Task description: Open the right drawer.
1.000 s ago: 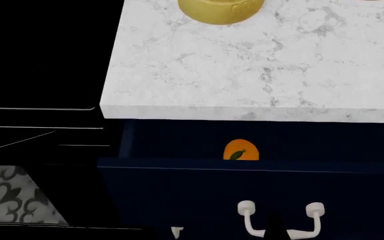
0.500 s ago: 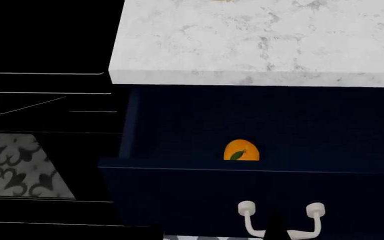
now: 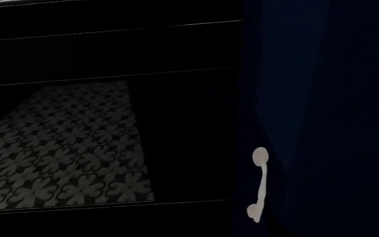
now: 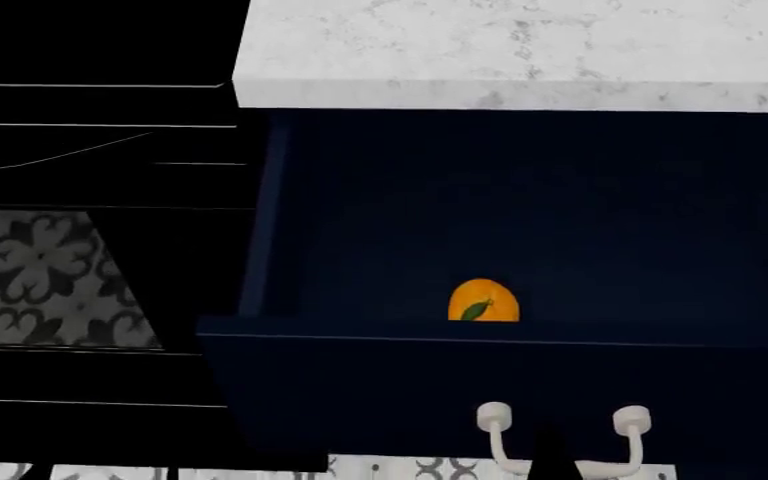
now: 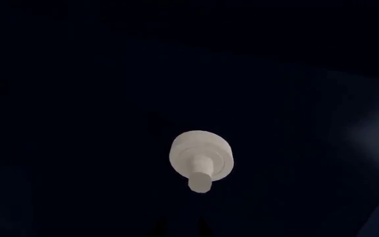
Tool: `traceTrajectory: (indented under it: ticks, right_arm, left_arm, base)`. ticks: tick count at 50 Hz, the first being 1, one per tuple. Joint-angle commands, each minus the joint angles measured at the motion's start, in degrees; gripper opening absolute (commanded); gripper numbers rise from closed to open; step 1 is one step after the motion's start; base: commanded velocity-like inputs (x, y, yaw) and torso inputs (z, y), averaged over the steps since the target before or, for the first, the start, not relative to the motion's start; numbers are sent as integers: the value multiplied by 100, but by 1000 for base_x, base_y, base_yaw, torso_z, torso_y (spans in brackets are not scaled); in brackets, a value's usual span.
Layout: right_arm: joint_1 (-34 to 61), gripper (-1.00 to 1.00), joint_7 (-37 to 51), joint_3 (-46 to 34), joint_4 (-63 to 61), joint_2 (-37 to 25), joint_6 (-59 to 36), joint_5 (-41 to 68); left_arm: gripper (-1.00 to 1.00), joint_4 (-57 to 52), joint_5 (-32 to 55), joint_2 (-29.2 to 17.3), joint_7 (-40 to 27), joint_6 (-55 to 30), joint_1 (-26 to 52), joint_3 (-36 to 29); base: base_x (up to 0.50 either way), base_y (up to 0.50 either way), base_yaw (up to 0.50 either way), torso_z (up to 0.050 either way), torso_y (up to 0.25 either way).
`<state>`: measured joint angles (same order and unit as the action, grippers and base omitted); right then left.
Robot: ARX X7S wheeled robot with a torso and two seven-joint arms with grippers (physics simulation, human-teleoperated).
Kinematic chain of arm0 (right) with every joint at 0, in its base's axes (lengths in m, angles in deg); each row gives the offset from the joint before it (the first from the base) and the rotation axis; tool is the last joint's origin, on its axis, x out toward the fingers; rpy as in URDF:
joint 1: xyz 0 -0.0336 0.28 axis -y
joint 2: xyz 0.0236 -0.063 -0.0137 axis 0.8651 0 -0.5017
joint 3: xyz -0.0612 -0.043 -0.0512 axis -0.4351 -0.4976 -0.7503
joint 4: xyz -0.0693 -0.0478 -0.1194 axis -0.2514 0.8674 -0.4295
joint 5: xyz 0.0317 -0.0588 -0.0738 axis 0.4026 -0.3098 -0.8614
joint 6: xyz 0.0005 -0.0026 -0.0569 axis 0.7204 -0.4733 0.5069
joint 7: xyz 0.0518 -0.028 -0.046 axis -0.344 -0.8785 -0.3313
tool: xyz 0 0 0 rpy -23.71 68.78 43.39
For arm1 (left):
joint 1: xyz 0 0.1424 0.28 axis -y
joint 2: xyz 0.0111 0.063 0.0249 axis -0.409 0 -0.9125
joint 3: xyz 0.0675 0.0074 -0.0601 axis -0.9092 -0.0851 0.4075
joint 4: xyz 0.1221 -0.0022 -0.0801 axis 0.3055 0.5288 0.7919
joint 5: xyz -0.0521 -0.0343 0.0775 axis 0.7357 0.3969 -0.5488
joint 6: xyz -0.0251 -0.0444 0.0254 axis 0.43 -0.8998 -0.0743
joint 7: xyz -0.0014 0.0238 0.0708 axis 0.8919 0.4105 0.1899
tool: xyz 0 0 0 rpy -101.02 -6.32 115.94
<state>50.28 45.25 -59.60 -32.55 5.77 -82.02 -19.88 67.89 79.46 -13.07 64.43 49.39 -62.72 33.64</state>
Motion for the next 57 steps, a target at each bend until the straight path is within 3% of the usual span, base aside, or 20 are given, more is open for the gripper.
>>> traceTrajectory:
  ticks: [1,57]
  right_arm:
    - [61,-100,172,123,-99,-84,-177,-776]
    - [105,-100,-2,45,-231,-140,-182,-987]
  left_arm:
    - [100,-28,12,-16,-20,-20,-1,-15]
    - [100,2,47,-53,-82,0,30,-86]
  base:
    - [-191,0,0,0,0]
    - [-195,0,0,1,2]
